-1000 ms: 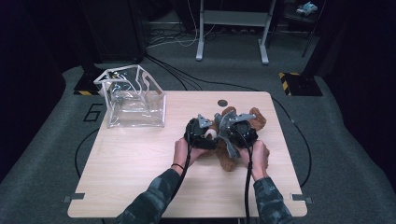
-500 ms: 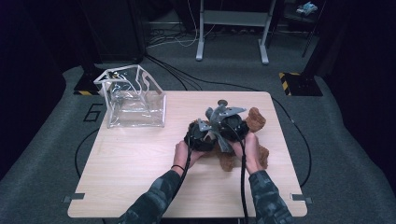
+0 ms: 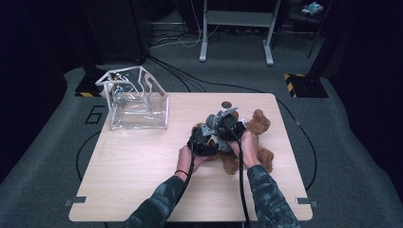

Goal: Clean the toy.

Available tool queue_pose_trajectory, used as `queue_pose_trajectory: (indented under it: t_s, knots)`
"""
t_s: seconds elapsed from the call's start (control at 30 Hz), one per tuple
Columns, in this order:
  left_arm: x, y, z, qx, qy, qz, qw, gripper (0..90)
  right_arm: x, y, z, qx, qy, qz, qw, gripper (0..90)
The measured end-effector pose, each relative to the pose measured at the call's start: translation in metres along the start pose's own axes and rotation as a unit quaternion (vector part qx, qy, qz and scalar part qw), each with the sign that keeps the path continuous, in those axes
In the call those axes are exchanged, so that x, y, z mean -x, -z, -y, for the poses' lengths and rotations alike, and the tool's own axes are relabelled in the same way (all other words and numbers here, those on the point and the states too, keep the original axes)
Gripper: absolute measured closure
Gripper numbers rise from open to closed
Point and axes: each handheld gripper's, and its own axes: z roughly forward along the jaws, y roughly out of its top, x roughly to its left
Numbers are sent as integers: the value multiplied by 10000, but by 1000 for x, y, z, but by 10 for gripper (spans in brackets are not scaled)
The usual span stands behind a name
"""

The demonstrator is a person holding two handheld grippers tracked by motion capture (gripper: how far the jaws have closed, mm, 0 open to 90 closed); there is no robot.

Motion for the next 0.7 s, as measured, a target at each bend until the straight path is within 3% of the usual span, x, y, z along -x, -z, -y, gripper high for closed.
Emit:
queue_pose_trajectory:
  t_s: [0.1,0.17,0.33,0.47,0.57,0.63,0.7]
  knots:
    - [0,0,0,-1,28,4,10000,372,1,0,-1,113,200,209,9995,754]
    - [0,1,0,26,15,-2,10000,372,4,2,-3,145,165,339,9992,761]
    - [0,1,0,17,-23,-19,10000,372,24,6,-6,184,-341,482,9981,779]
    - [0,2,0,-7,-59,-20,10000,371,35,12,-8,142,-414,863,9953,789]
    - [1,2,0,-1,-51,-27,10000,371,49,16,-7,19,-576,1231,9907,795]
    - [1,2,-1,-20,-63,-32,10000,371,57,18,-5,-27,-686,1298,9892,795]
    - [1,2,0,-6,-58,-41,10000,371,61,22,-2,-45,-652,1349,9887,795]
